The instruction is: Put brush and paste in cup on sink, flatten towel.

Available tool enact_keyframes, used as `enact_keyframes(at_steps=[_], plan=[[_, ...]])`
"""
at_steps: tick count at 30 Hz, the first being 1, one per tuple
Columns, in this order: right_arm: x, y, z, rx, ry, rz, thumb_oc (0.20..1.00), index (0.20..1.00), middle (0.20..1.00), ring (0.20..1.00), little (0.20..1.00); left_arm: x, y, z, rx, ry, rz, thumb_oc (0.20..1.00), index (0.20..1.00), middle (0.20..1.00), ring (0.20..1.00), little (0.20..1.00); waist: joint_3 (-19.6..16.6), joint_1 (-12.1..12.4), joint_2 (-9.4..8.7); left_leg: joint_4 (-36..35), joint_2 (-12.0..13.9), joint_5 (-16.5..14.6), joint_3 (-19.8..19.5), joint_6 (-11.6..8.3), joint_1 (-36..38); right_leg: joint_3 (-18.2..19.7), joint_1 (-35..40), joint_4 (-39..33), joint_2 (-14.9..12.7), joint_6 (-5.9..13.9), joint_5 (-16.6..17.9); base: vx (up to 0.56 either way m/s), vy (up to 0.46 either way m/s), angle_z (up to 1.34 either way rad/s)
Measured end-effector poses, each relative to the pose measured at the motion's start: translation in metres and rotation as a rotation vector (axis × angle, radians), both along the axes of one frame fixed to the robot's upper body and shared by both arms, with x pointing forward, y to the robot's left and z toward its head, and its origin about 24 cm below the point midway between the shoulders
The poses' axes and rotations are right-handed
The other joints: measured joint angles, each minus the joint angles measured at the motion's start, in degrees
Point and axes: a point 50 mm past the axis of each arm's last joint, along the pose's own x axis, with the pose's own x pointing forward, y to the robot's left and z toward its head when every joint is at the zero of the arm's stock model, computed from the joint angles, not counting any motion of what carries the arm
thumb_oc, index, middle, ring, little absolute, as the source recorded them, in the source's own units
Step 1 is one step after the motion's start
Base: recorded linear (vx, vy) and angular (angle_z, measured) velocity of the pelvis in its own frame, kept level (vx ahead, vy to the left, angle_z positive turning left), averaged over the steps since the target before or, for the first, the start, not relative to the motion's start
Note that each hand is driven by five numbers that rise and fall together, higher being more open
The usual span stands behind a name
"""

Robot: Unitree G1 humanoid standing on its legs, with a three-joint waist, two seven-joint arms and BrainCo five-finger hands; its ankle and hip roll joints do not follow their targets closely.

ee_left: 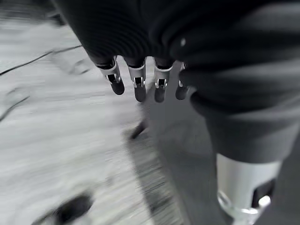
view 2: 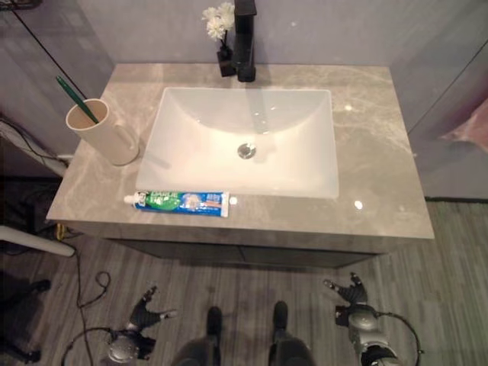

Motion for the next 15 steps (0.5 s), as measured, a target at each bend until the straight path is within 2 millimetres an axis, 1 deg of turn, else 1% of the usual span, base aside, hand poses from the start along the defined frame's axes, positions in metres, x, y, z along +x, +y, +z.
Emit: enact_keyframes(at_steps=[1,2,3,4,5,6,8,11,14,15], plan=[[-0.012,-0.006,-0.006,-0.009,0.045,-0.025,1.0,1.0,1.0,1.0,1.0,-0.004,0.012,0.017,0.046,-0.05,-0.058,1.0,1.0,1.0,1.0,1.0,-0.37,0.45,0.95,-0.98,-0.13,0.38,-0.03,0.06,0.54,-0.06,0.05,-0.21,-0.18,0.17,-0.11,0.07,0.013,0.11],[-0.016,-0.009,-0.008,-0.016,0.064,-0.035,1.0,1.0,1.0,1.0,1.0,-0.004,0.018,0.027,0.08,-0.076,-0.104,1.0,1.0,1.0,1.0,1.0,-0.18,0.82,1.49,-1.34,-0.22,0.59,-0.08,-0.02,1.02,-0.16,0.43,-0.39,-0.27,0.28,-0.19,0.05,0.014,0.07],[-0.025,-0.013,-0.01,-0.025,0.089,-0.047,1.0,1.0,1.0,1.0,1.0,-0.005,0.023,0.039,0.109,-0.103,-0.151,1.0,1.0,1.0,1.0,1.0,-0.03,1.18,2.1,-1.65,-0.32,0.71,-0.13,0.04,1.49,-0.4,0.9,-0.43,-0.39,0.41,-0.31,0.07,0.027,0.12],[-0.032,-0.019,-0.011,-0.037,0.109,-0.066,1.0,1.0,1.0,1.0,1.0,-0.005,0.026,0.055,0.135,-0.149,-0.217,1.0,1.0,1.0,1.0,1.0,0.12,1.57,2.83,-1.66,-0.52,0.71,-0.34,0.06,1.97,-0.78,1.52,-0.32,-0.57,0.58,-0.52,0.07,0.03,0.24],[-0.043,-0.027,-0.013,-0.058,0.144,-0.076,1.0,1.0,1.0,1.0,1.0,-0.006,0.033,0.069,0.158,-0.179,-0.245,1.0,1.0,1.0,1.0,1.0,-0.64,1.74,4.19,-1.69,-0.94,0.67,-1.3,0.1,1.96,-1.43,1.87,-0.45,-1.07,0.88,-0.83,0.08,0.037,0.25],[-0.049,-0.031,-0.014,-0.072,0.167,-0.081,1.0,1.0,1.0,1.0,1.0,-0.005,0.033,0.078,0.159,-0.207,-0.275,1.0,1.0,1.0,1.0,1.0,-1.01,1.84,4.76,-1.7,-1.17,0.62,-1.56,0.18,1.88,-1.63,1.93,-0.4,-1.28,1.03,-0.93,0.05,0.032,0.19],[-0.059,-0.035,-0.016,-0.088,0.202,-0.08,1.0,1.0,1.0,1.0,1.0,0.002,0.028,0.101,0.132,-0.293,-0.317,1.0,1.0,1.0,1.0,1.0,-1.45,2.66,5.79,-1.7,-1.45,0.55,-1.53,0.31,1.97,-1.61,1.99,-0.44,-1.56,1.22,-0.97,0.05,0.033,0.04],[-0.059,-0.035,-0.017,-0.097,0.213,-0.065,1.0,1.0,1.0,1.0,1.0,0.014,0.023,0.133,0.098,-0.441,-0.342,1.0,1.0,1.0,1.0,1.0,-1.53,2.74,5.89,-1.7,-1.41,0.56,-1.5,0.3,2.01,-1.59,2.04,-0.34,-1.49,1.24,-0.95,0.01,0.007,0.0],[-0.066,-0.037,-0.019,-0.101,0.248,-0.077,1.0,1.0,1.0,1.0,1.0,0.03,0.018,0.169,0.049,-0.631,-0.328,1.0,1.0,1.0,1.0,1.0,-1.57,2.6,5.51,-1.7,-1.32,0.57,-1.39,0.28,2.09,-1.46,2.05,-0.11,-1.4,1.23,-0.93,0.01,0.001,-0.01],[-0.068,-0.037,-0.02,-0.098,0.256,-0.085,1.0,1.0,1.0,1.0,1.0,0.034,0.019,0.175,0.041,-0.667,-0.315,1.0,1.0,1.0,1.0,1.0,-1.6,2.4,5.44,-1.7,-1.32,0.57,-1.31,0.28,2.14,-1.37,2.03,-0.02,-1.4,1.24,-0.94,0.02,0.0,-0.06]])
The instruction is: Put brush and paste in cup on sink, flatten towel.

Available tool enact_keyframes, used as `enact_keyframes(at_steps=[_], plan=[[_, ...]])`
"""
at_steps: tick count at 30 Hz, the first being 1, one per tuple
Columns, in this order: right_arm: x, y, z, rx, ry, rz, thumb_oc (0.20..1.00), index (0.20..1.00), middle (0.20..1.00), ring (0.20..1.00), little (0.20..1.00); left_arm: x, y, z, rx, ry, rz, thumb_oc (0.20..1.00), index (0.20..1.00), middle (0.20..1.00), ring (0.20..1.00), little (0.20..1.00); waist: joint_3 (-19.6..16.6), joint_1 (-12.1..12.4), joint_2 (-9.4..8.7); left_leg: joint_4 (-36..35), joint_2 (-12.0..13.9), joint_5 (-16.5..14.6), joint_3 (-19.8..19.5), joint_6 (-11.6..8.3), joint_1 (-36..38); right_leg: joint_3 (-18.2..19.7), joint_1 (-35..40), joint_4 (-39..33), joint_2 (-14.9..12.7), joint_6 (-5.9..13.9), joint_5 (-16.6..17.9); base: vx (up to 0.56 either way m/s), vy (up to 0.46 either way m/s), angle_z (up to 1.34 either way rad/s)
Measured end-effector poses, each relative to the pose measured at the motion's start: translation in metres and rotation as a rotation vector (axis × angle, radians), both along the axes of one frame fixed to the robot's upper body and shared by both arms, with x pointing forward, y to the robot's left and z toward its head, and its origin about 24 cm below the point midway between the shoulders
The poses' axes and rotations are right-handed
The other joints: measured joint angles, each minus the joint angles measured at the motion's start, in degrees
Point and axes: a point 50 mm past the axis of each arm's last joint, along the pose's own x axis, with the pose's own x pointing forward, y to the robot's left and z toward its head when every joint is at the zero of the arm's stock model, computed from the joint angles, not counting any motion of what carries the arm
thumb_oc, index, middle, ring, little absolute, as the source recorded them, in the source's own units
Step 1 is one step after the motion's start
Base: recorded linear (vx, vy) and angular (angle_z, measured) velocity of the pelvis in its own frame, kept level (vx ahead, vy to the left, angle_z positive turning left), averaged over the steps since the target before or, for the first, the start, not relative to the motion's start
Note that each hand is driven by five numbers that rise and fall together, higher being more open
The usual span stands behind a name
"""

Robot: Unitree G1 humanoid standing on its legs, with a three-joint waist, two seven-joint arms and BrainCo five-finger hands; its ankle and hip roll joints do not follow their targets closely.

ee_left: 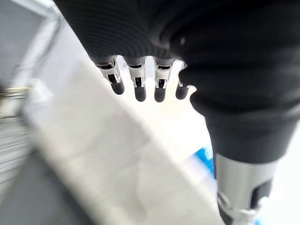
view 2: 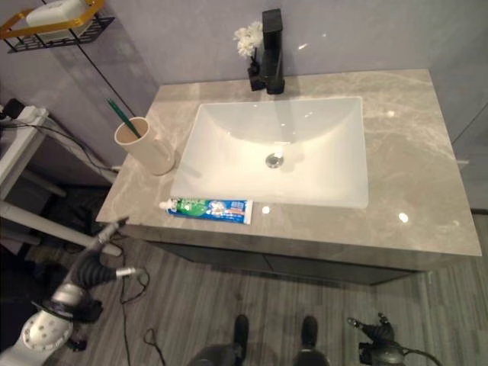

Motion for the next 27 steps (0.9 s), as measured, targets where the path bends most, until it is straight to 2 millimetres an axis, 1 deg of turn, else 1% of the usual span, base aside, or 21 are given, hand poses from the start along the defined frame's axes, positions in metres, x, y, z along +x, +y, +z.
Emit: enact_keyframes(at_steps=[2,5,9,10,14,15,16,17,18,21,25,27], plan=[[-0.004,0.0,-0.002,-0.001,0.026,-0.002,1.0,1.0,1.0,1.0,1.0,0.009,0.002,0.013,-0.009,-0.065,0.013,1.0,1.0,1.0,1.0,1.0,-0.04,-0.74,-0.44,0.0,0.03,-0.01,0.48,0.0,0.07,0.47,-0.19,0.02,0.03,-0.03,0.09,0.01,0.008,-0.1],[-0.007,0.001,-0.003,0.005,0.037,-0.004,1.0,1.0,1.0,1.0,1.0,0.015,0.004,0.014,-0.028,-0.073,0.022,1.0,1.0,1.0,1.0,1.0,-0.11,-1.28,-0.94,-0.04,0.1,-0.12,1.58,0.05,0.53,1.61,-0.34,-0.21,0.11,-0.08,0.26,-0.01,0.017,-0.16],[-0.009,0.002,-0.004,0.01,0.044,-0.005,1.0,1.0,1.0,1.0,1.0,0.025,0.002,0.019,0.001,-0.074,-0.019,1.0,1.0,1.0,1.0,1.0,-0.2,-2.32,-0.93,-0.34,0.12,-0.49,3.37,0.14,0.48,3.38,-1.29,-0.42,0.11,-0.05,0.68,0.0,0.023,-0.23],[-0.012,0.002,-0.005,0.011,0.05,-0.007,1.0,1.0,1.0,1.0,1.0,0.025,-0.001,0.018,0.005,-0.066,-0.035,1.0,1.0,1.0,1.0,1.0,-0.22,-2.97,-0.89,-0.35,0.08,-0.5,3.53,0.15,0.37,3.58,-1.54,-0.42,0.11,-0.04,0.7,-0.01,0.022,-0.21],[-0.018,0.002,-0.007,0.014,0.061,-0.011,1.0,1.0,1.0,1.0,1.0,0.028,-0.008,0.011,0.009,-0.021,-0.081,1.0,1.0,1.0,1.0,1.0,-0.43,-3.46,-0.8,-0.36,0.11,-0.6,6.04,0.27,-0.3,6.05,-3.63,-0.3,0.25,-0.02,1.49,0.0,0.017,-0.28],[-0.019,0.002,-0.007,0.015,0.063,-0.012,1.0,1.0,1.0,1.0,1.0,0.028,-0.008,0.01,0.011,-0.012,-0.081,1.0,1.0,1.0,1.0,1.0,-0.44,-3.62,-0.78,-0.38,0.11,-0.67,6.31,0.35,-0.26,6.18,-3.75,-0.32,0.25,0.0,1.52,0.02,0.021,-0.19],[-0.021,0.002,-0.007,0.014,0.066,-0.013,1.0,1.0,1.0,1.0,1.0,0.028,-0.008,0.007,0.013,0.002,-0.08,1.0,1.0,1.0,1.0,1.0,-0.48,-4.63,-0.67,-0.39,0.08,-0.7,6.38,0.35,-0.37,6.28,-3.92,-0.41,0.22,0.01,1.52,0.01,0.02,-0.11],[-0.023,0.001,-0.008,0.014,0.071,-0.015,1.0,1.0,1.0,1.0,1.0,0.03,-0.008,0.005,0.017,0.01,-0.081,1.0,1.0,1.0,1.0,1.0,-0.5,-4.93,-0.64,-0.41,0.04,-0.72,6.66,0.34,-0.35,6.57,-4.1,-0.42,0.22,0.03,1.53,0.02,0.04,-0.14],[-0.023,0.001,-0.008,0.014,0.068,-0.018,1.0,1.0,1.0,1.0,1.0,0.032,-0.007,0.003,0.026,0.023,-0.075,1.0,1.0,1.0,1.0,1.0,-0.49,-4.93,-0.62,-0.43,0.05,-0.78,7.4,0.37,-0.39,7.28,-4.47,-0.42,0.26,0.06,1.64,0.01,0.027,-0.26],[-0.024,0.001,-0.008,0.015,0.066,-0.021,1.0,1.0,1.0,1.0,1.0,0.032,-0.003,-0.004,0.051,0.058,-0.057,1.0,1.0,1.0,1.0,1.0,-0.44,-6.11,-0.2,-0.47,-0.06,-1.01,8.91,0.49,-0.41,8.81,-5.23,-0.43,0.24,0.04,2.08,0.02,0.018,-0.26],[-0.026,-0.001,-0.007,0.015,0.063,-0.04,1.0,1.0,1.0,1.0,1.0,0.033,-0.002,-0.004,0.054,0.06,-0.055,1.0,1.0,1.0,1.0,1.0,-0.44,-6.4,0.26,-0.49,-0.08,-1.14,9.9,0.52,-0.31,9.74,-5.7,-0.43,0.3,0.08,2.31,0.02,0.006,-0.14],[-0.026,-0.001,-0.007,0.013,0.061,-0.043,1.0,1.0,1.0,1.0,1.0,0.033,-0.002,-0.004,0.055,0.062,-0.053,1.0,1.0,1.0,1.0,1.0,-0.45,-6.11,0.28,-0.49,-0.06,-1.21,10.72,0.55,-0.4,10.58,-6.22,-0.43,0.4,0.1,2.49,0.02,-0.008,-0.17]])
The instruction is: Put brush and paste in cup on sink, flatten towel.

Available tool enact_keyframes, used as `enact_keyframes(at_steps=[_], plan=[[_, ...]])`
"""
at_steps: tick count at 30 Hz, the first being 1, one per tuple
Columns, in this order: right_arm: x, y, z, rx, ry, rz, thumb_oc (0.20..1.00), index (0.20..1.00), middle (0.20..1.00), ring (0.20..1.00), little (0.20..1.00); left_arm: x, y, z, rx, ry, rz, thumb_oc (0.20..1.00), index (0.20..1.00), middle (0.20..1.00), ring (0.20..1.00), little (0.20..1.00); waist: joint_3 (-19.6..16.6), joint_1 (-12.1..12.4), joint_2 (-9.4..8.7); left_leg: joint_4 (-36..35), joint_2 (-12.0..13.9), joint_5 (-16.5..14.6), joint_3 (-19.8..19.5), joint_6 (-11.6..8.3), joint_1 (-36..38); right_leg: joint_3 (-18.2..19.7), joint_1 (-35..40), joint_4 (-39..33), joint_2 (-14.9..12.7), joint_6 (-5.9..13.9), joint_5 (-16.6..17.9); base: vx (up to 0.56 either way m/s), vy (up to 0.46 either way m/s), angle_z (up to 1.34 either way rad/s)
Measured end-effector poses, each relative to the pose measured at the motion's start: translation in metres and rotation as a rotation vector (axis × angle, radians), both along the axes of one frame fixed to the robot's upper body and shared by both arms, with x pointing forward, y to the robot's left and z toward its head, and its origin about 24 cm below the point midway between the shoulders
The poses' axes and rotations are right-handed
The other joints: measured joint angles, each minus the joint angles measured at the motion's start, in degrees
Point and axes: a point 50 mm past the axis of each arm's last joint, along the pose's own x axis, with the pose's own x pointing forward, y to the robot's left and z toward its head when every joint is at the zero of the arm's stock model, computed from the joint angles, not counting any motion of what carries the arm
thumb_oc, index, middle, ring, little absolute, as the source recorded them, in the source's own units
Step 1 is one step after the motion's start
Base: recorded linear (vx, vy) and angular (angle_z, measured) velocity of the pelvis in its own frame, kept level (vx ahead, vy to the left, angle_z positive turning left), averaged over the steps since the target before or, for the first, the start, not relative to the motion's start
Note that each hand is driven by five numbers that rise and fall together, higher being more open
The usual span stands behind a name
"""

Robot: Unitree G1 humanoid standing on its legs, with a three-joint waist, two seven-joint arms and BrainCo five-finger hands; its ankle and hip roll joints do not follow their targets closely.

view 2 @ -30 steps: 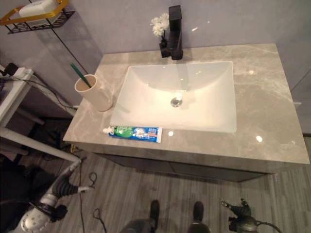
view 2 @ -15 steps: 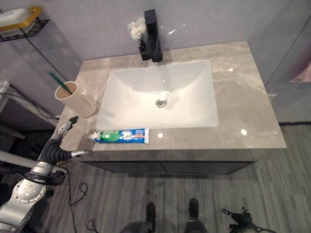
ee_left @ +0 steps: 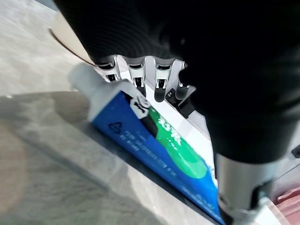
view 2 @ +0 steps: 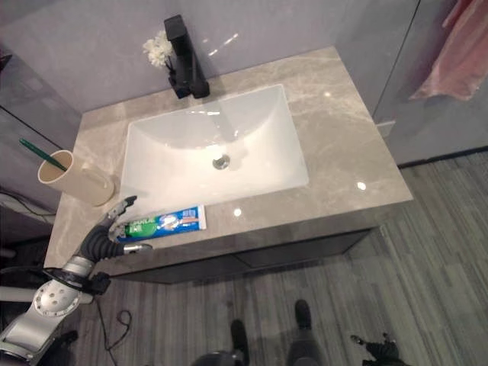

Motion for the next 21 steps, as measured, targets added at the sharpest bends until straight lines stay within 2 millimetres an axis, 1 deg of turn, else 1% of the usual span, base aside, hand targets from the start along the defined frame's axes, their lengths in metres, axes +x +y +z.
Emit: enact_keyframes(at_steps=[3,6,13,17,18,19,20,21], plan=[[0.003,0.0,0.001,-0.001,-0.007,0.003,1.0,1.0,1.0,1.0,1.0,0.001,0.001,-0.003,0.004,0.01,0.008,1.0,1.0,1.0,1.0,1.0,-0.01,-0.01,0.25,0.0,-0.05,-0.03,0.24,0.02,-0.11,0.22,-0.19,0.0,-0.03,0.09,0.2,0.01,-0.01,-0.06],[0.005,0.001,0.001,-0.001,-0.015,0.007,1.0,1.0,1.0,1.0,1.0,0.004,-0.002,-0.003,0.019,0.006,-0.009,1.0,1.0,1.0,1.0,1.0,-0.02,0.14,0.27,0.0,-0.06,-0.03,0.18,0.03,-0.16,0.17,-0.19,0.0,-0.03,0.09,0.2,0.0,0.0,0.0],[0.023,0.007,0.007,-0.002,-0.083,0.07,1.0,1.0,1.0,1.0,1.0,0.009,-0.007,-0.006,0.111,0.0,-0.031,1.0,1.0,1.0,1.0,1.0,-0.04,0.1,0.19,0.0,-0.06,-0.02,-0.11,0.04,-0.42,0.0,-0.22,0.0,-0.04,0.12,0.16,0.01,-0.008,0.02],[0.029,0.008,0.009,-0.002,-0.105,0.078,1.0,1.0,1.0,1.0,1.0,0.012,-0.007,-0.006,0.125,-0.007,-0.026,1.0,1.0,1.0,1.0,1.0,-0.03,0.11,0.06,0.0,-0.07,-0.02,-0.15,0.04,-0.46,-0.06,-0.22,0.01,-0.06,0.15,0.15,0.0,0.0,0.0],[0.029,0.008,0.009,-0.002,-0.108,0.079,1.0,1.0,1.0,1.0,1.0,0.012,-0.007,-0.005,0.124,-0.01,-0.023,0.95,0.95,0.95,0.95,0.95,0.01,0.1,-0.06,0.0,-0.06,-0.02,-0.15,0.04,-0.46,-0.08,-0.22,0.01,-0.05,0.17,0.14,0.0,0.0,0.0],[0.029,0.008,0.009,-0.003,-0.108,0.08,1.0,1.0,1.0,1.0,1.0,0.013,-0.006,-0.005,0.125,-0.013,-0.021,0.875,0.875,0.875,0.875,0.875,-0.02,0.11,-0.23,0.0,-0.04,-0.02,-0.18,0.04,-0.48,-0.1,-0.22,0.01,-0.04,0.17,0.13,0.0,0.0,0.0],[0.029,0.008,0.009,-0.003,-0.109,0.08,1.0,1.0,1.0,1.0,1.0,0.013,-0.006,-0.004,0.125,-0.015,-0.021,0.846,0.846,0.846,0.846,0.846,-0.04,0.11,-0.32,0.0,-0.04,-0.02,-0.18,0.04,-0.48,-0.1,-0.22,0.01,-0.04,0.17,0.13,0.0,0.0,0.0],[0.03,0.008,0.009,-0.004,-0.113,0.081,1.0,1.0,1.0,1.0,1.0,0.014,-0.006,-0.004,0.125,-0.019,-0.02,0.768,0.768,0.768,0.768,0.768,-0.03,0.1,-0.54,0.0,-0.04,-0.02,-0.19,0.04,-0.49,-0.11,-0.22,0.01,-0.04,0.18,0.12,0.0,0.0,0.0]])
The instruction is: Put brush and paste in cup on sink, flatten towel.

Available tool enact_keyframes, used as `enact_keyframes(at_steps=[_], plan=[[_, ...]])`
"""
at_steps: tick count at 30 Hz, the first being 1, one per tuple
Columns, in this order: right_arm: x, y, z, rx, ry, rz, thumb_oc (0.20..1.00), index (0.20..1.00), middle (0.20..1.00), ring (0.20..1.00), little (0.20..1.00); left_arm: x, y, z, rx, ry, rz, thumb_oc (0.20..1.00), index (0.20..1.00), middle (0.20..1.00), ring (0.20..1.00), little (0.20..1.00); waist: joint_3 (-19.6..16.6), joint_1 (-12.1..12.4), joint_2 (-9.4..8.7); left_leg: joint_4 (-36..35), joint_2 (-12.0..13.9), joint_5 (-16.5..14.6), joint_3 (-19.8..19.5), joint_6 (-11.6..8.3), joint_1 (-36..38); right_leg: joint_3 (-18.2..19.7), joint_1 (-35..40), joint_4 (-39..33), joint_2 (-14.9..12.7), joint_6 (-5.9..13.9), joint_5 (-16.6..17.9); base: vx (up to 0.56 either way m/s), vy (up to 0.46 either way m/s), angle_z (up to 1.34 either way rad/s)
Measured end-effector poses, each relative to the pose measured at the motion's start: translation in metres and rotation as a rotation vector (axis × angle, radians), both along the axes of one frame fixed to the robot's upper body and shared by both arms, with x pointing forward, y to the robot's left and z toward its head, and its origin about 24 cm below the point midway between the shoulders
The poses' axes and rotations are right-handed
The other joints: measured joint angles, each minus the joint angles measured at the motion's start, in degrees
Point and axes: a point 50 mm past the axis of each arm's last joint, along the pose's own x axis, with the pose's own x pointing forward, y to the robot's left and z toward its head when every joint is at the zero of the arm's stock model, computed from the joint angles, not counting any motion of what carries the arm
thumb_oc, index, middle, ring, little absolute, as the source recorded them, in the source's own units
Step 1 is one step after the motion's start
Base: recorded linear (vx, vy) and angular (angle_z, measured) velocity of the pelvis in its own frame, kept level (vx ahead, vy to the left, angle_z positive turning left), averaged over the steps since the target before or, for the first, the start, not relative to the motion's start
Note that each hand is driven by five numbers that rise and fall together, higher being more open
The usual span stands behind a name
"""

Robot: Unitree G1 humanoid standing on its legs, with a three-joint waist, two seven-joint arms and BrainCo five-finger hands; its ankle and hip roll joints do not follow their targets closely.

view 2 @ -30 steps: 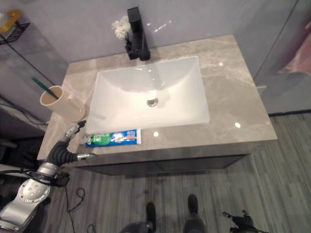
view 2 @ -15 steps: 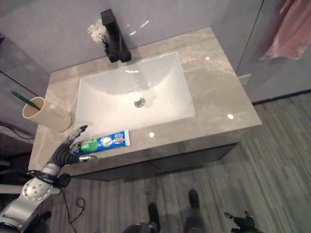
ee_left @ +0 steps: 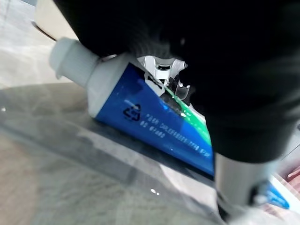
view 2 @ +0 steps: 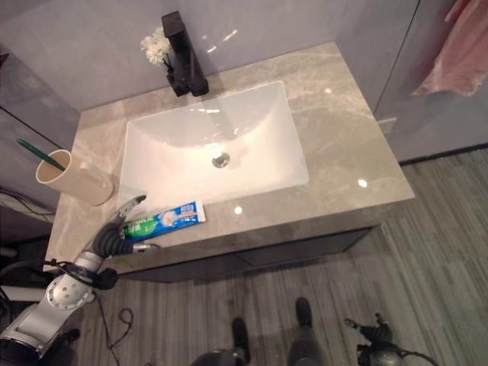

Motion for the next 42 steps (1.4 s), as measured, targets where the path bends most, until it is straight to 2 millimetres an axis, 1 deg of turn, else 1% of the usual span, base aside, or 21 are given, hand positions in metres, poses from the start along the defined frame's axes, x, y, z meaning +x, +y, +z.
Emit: enact_keyframes(at_steps=[1,5,8,10,12,14,16,17,19,22,24,25,27,28,29,31,35,36,37,39,42], plan=[[0.0,0.0,0.0,0.0,0.0,0.0,1.0,1.0,1.0,1.0,1.0,0.0,0.0,0.001,0.0,-0.003,0.0,0.598,0.598,0.598,0.598,0.598,0.01,-0.01,-0.21,0.0,0.0,0.0,-0.01,0.0,0.0,-0.01,0.0,0.0,0.0,0.0,0.0,0.0,0.0,0.0],[-0.001,0.0,-0.001,0.0,0.003,-0.001,1.0,1.0,1.0,1.0,1.0,0.005,0.0,0.005,0.046,-0.029,0.0,0.511,0.511,0.511,0.511,0.511,-0.05,-0.04,-1.15,0.0,0.0,0.01,-0.18,0.0,-0.09,-0.15,0.01,0.0,-0.01,0.0,0.0,0.0,0.0,0.0],[-0.003,0.001,-0.002,0.001,0.006,-0.003,1.0,1.0,1.0,1.0,1.0,0.012,0.0,0.013,0.108,-0.057,-0.018,0.485,0.485,0.485,0.485,0.485,-0.21,-0.26,-1.92,0.0,-0.01,0.01,-0.55,0.01,-0.23,-0.52,0.02,0.0,-0.06,-0.02,0.01,0.01,-0.008,0.05],[-0.008,0.0,-0.004,0.0,0.023,-0.008,1.0,1.0,1.0,1.0,1.0,0.015,-0.001,0.016,0.14,-0.066,-0.034,0.407,0.407,0.407,0.407,0.407,-0.4,-0.31,-2.28,0.01,-0.02,0.01,-0.8,0.01,-0.21,-0.77,0.15,0.01,-0.08,-0.11,0.08,0.02,-0.012,0.06],[-0.012,0.001,-0.006,-0.003,0.045,-0.004,1.0,1.0,1.0,1.0,1.0,0.019,-0.003,0.02,0.214,-0.087,-0.057,0.2,0.2,0.2,0.2,0.2,-0.61,-0.34,-2.64,0.01,0.01,0.01,-0.96,0.01,-0.18,-0.93,0.24,0.05,-0.03,-0.22,0.18,0.01,-0.005,0.03],[-0.014,0.001,-0.007,-0.019,0.061,0.004,1.0,1.0,1.0,1.0,1.0,0.024,-0.004,0.023,0.286,-0.101,-0.073,0.2,0.2,0.2,0.2,0.2,-0.77,-0.5,-2.95,0.02,0.01,0.01,-0.93,0.01,-0.08,-0.92,0.32,0.34,-0.03,-0.23,0.2,0.0,0.0,0.0],[-0.018,0.001,-0.008,-0.035,0.09,0.022,1.0,1.0,1.0,1.0,1.0,0.029,-0.004,0.023,0.383,-0.097,-0.099,0.2,0.2,0.2,0.2,0.2,-0.78,-1.36,-3.27,0.01,0.04,0.01,-0.93,0.01,0.82,-0.98,1.23,0.47,0.0,-0.23,0.21,0.0,0.0,0.0],[-0.018,0.001,-0.009,-0.037,0.096,0.024,1.0,1.0,1.0,1.0,1.0,0.029,-0.004,0.022,0.39,-0.093,-0.101,0.2,0.2,0.2,0.2,0.2,-0.81,-1.41,-3.31,0.01,0.06,0.01,-0.93,0.01,1.01,-1.01,1.41,0.47,0.02,-0.23,0.2,0.03,-0.022,-0.02],[-0.029,-0.002,-0.012,-0.038,0.136,0.001,1.0,1.0,1.0,1.0,1.0,0.029,-0.004,0.017,0.441,-0.084,-0.108,0.2,0.2,0.2,0.2,0.2,-0.85,-1.92,-3.6,-0.05,0.29,-0.57,-0.9,-0.38,2.71,-0.99,3.05,0.0,0.19,-0.16,-0.44,0.04,-0.023,-0.04],[-0.046,-0.007,-0.015,-0.027,0.177,-0.083,1.0,1.0,1.0,1.0,1.0,0.029,-0.003,0.014,0.474,-0.092,-0.104,0.2,0.2,0.2,0.2,0.2,-1.03,-2.24,-3.98,-0.06,0.59,-0.78,-0.93,-0.55,3.83,-1.01,4.13,0.0,0.48,0.02,-1.1,0.02,-0.009,-0.01],[-0.063,-0.012,-0.016,0.007,0.18,-0.235,1.0,1.0,1.0,1.0,1.0,0.026,-0.002,0.01,0.499,-0.085,-0.107,0.2,0.2,0.2,0.2,0.2,-2.42,-2.6,-4.3,-0.05,0.94,-0.89,-1.13,-0.69,4.1,-1.13,4.49,0.01,0.8,-0.07,-1.21,0.03,-0.019,0.03],[-0.066,-0.014,-0.016,0.024,0.165,-0.295,1.0,1.0,1.0,1.0,1.0,0.026,-0.002,0.01,0.503,-0.082,-0.107,0.2,0.2,0.2,0.2,0.2,-2.48,-2.62,-4.42,-0.05,1.02,-0.89,-1.16,-0.7,4.47,-1.19,4.87,0.01,0.89,-0.42,-0.97,0.0,0.0,0.0],[-0.074,-0.018,-0.015,0.058,0.123,-0.442,1.0,1.0,1.0,1.0,1.0,0.022,-0.001,0.006,0.504,-0.066,-0.109,0.2,0.2,0.2,0.2,0.2,-2.87,-2.96,-4.71,-0.06,1.14,-1.09,-1.18,-0.8,5.29,-1.24,5.73,0.0,1.01,-0.49,-1.06,0.0,0.0,0.0],[-0.076,-0.02,-0.015,0.064,0.111,-0.479,1.0,1.0,1.0,1.0,1.0,0.021,-0.001,0.003,0.503,-0.058,-0.111,0.2,0.2,0.2,0.2,0.2,-3.06,-2.96,-4.93,-0.06,1.23,-1.18,-1.18,-0.86,5.72,-1.24,6.16,0.0,1.07,-0.45,-1.22,0.01,-0.035,0.0],[-0.08,-0.024,-0.014,0.081,0.084,-0.561,1.0,1.0,1.0,1.0,1.0,0.017,0.0,-0.001,0.501,-0.043,-0.113,0.2,0.2,0.2,0.2,0.2,-4.14,-2.96,-5.41,-0.06,1.3,-1.24,-1.18,-0.85,5.76,-1.25,6.22,0.0,1.13,-0.45,-1.48,0.01,-0.032,-0.01],[-0.082,-0.027,-0.012,0.108,0.032,-0.667,1.0,1.0,1.0,1.0,1.0,0.012,0.0,-0.005,0.499,-0.029,-0.115,0.2,0.2,0.2,0.2,0.2,-5.65,-2.95,-6.28,-0.06,1.42,-1.24,-1.22,-0.84,5.77,-1.25,6.23,0.0,1.29,-0.64,-1.66,0.01,-0.016,0.0],[-0.073,-0.036,-0.005,0.099,-0.077,-0.747,1.0,1.0,1.0,1.0,1.0,0.007,-0.001,-0.009,0.519,-0.021,-0.126,0.2,0.2,0.2,0.2,0.2,-7.03,-2.87,-7.48,-0.06,1.58,-1.25,-1.28,-0.83,5.78,-1.25,6.26,-0.01,1.43,-0.7,-1.64,0.0,0.0,0.0],[-0.064,-0.041,0.0,0.096,-0.134,-0.774,1.0,1.0,1.0,1.0,1.0,0.006,-0.002,-0.009,0.523,-0.026,-0.129,0.2,0.2,0.2,0.2,0.2,-7.14,-2.87,-7.65,-0.06,1.57,-1.27,-1.27,-0.78,5.79,-1.22,6.27,0.0,1.43,-0.72,-1.57,0.0,0.0,0.0],[-0.062,-0.048,0.005,0.073,-0.177,-0.801,1.0,1.0,1.0,1.0,1.0,0.005,-0.002,-0.009,0.524,-0.032,-0.129,0.2,0.2,0.2,0.2,0.2,-7.21,-2.9,-7.7,-0.06,1.57,-1.32,-1.24,-0.68,5.8,-1.19,6.26,-0.01,1.42,-0.73,-1.5,0.0,0.0,0.0],[-0.041,-0.065,0.025,0.02,-0.323,-0.811,1.0,1.0,1.0,1.0,1.0,0.005,-0.002,-0.007,0.54,-0.064,-0.122,0.2,0.2,0.2,0.2,0.2,-7.31,-2.9,-7.85,-0.05,1.66,-1.3,-1.16,-0.71,5.85,-1.09,6.25,0.0,1.53,-0.78,-1.42,0.0,0.0,-0.02],[-0.02,-0.079,0.048,-0.044,-0.464,-0.791,1.0,1.0,1.0,1.0,1.0,0.005,-0.003,0.002,0.528,-0.119,-0.108,0.2,0.2,0.2,0.2,0.2,-7.34,-2.95,-7.9,-0.05,1.79,-1.28,-1.04,-0.73,5.91,-0.99,6.22,0.0,1.69,-0.82,-1.36,0.0,-0.001,-0.03]])
